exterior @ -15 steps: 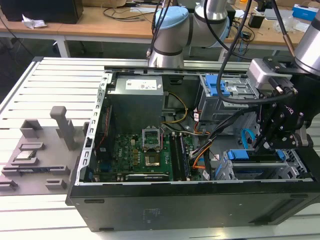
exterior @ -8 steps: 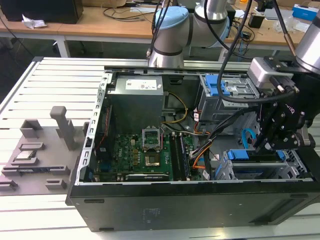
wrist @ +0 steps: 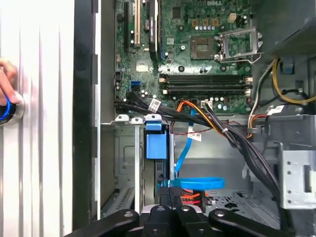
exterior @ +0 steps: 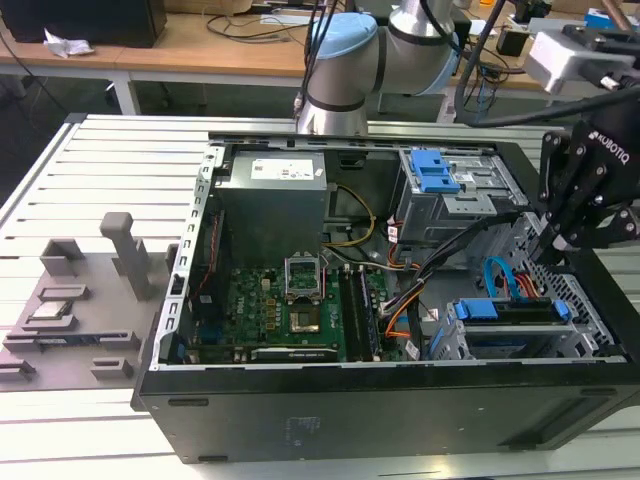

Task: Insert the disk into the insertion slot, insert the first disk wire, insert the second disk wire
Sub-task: 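Insert the second disk wire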

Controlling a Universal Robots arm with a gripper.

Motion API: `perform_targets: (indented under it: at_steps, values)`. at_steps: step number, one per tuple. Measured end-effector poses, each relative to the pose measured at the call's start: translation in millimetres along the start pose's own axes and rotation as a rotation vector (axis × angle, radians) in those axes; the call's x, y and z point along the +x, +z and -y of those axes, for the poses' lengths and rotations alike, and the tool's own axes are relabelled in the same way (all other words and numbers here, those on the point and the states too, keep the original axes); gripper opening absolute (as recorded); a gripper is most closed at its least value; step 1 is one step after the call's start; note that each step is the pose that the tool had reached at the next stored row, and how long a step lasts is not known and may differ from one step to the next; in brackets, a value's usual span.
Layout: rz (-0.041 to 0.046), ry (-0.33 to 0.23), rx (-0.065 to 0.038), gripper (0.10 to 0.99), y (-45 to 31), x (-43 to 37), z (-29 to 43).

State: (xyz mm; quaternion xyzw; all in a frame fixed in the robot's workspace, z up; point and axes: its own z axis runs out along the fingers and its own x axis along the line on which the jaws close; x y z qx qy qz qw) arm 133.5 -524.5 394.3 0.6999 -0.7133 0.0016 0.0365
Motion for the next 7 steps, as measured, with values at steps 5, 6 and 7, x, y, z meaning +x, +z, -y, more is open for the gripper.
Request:
perform_targets:
  at_steps: [5, 6, 7]
  values:
    - [0.0002, 0.000, 0.000, 0.106, -2.2, 0.1, -0.1]
    - [0.0002, 0.000, 0.000, 0.106, -2.2, 0.1, -0.1]
    - [0.0002, 0.000, 0.000, 0.106, -2.3, 0.1, -0.1]
